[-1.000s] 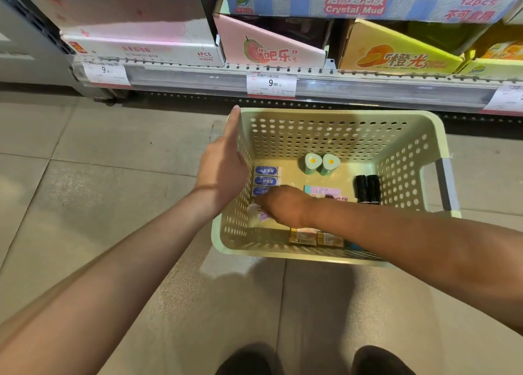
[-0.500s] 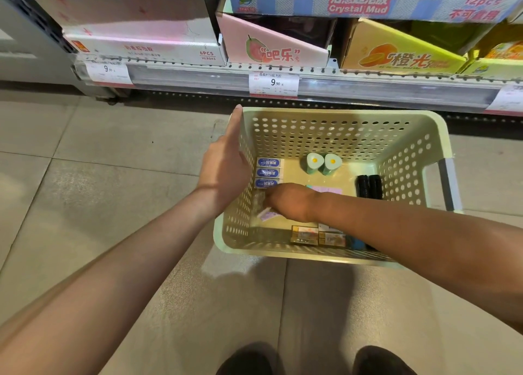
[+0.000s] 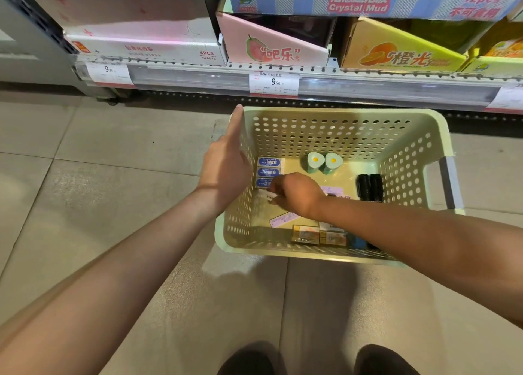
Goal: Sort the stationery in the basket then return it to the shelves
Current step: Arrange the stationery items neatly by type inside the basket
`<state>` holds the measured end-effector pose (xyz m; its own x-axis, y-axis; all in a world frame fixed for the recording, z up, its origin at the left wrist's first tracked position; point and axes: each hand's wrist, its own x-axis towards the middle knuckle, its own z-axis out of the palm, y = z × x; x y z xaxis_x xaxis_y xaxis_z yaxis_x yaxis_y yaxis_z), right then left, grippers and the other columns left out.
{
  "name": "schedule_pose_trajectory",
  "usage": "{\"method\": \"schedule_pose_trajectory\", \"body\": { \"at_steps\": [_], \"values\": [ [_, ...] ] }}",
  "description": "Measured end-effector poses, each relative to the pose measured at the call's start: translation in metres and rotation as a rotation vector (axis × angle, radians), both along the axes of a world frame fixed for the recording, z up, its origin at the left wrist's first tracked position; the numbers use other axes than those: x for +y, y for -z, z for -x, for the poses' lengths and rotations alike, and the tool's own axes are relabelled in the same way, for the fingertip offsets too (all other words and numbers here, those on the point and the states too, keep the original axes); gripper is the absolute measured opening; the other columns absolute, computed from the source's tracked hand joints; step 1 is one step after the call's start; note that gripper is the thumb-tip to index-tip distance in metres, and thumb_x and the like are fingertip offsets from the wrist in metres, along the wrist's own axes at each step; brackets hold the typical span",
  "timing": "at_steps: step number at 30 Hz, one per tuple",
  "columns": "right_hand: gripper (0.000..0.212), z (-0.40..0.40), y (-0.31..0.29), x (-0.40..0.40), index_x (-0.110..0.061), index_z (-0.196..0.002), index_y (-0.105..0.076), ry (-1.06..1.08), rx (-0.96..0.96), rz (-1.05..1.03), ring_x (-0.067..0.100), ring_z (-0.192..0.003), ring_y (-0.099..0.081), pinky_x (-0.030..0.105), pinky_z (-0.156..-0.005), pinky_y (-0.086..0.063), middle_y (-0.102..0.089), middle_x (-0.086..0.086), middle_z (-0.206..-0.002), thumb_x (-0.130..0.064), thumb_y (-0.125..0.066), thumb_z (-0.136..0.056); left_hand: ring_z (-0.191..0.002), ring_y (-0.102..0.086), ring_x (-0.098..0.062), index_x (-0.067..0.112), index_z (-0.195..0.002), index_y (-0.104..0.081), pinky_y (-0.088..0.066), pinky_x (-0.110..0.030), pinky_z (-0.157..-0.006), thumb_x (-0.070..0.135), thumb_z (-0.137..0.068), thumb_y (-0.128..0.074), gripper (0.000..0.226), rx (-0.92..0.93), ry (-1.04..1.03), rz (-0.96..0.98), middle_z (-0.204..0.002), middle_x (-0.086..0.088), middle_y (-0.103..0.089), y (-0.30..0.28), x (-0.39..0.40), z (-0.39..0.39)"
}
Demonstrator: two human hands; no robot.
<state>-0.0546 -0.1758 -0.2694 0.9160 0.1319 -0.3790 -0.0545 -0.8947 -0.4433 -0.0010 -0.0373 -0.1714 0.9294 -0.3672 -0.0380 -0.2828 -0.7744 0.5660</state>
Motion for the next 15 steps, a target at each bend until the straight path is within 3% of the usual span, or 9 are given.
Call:
{"method": "schedule_pose_trajectory", "body": {
  "at_steps": [4, 9, 15],
  "values": [
    [0.018, 0.0015, 0.0022, 0.0093, -0.014, -0.101, -0.064, 0.009, -0.008, 0.058, 0.031, -0.096, -0.061, 0.03, -0.071, -0.046, -0.067, 0.01, -0.103, -0.026, -0.06, -0.088, -0.049, -0.04, -0.005, 0.019, -0.149, -0.011, -0.025, -0.013, -0.043, -0.005, -0.086, -0.041, 0.075, 0.003, 0.004, -0.008, -0.058, 0.01, -0.041, -0.0005, 0.0001, -0.0004],
    [0.019, 0.0056, 0.0079, 0.0077, -0.014, -0.106, -0.062, -0.134, -0.099, 0.127, 0.03, -0.1, -0.061, 0.035, -0.076, -0.051, -0.065, 0.009, -0.107, -0.016, -0.053, -0.089, -0.049, -0.04, -0.006, 0.019, -0.149, -0.011, -0.03, -0.012, -0.041, -0.006, -0.086, -0.042, 0.075, -0.001, 0.007, 0.003, -0.058, 0.01, -0.041, -0.0004, 0.0001, -0.0002],
    [0.022, 0.0088, 0.0081, 0.0008, -0.012, -0.11, -0.062, -0.322, -0.295, 0.268, 0.032, -0.089, -0.063, 0.031, -0.057, -0.039, -0.066, 0.009, -0.099, -0.012, -0.053, -0.09, -0.049, -0.039, -0.005, 0.018, -0.149, -0.012, -0.024, -0.014, -0.043, -0.006, -0.085, -0.042, 0.075, -0.013, 0.006, 0.0, -0.057, 0.009, -0.04, 0.0005, 0.0003, -0.0015]
  ]
}}
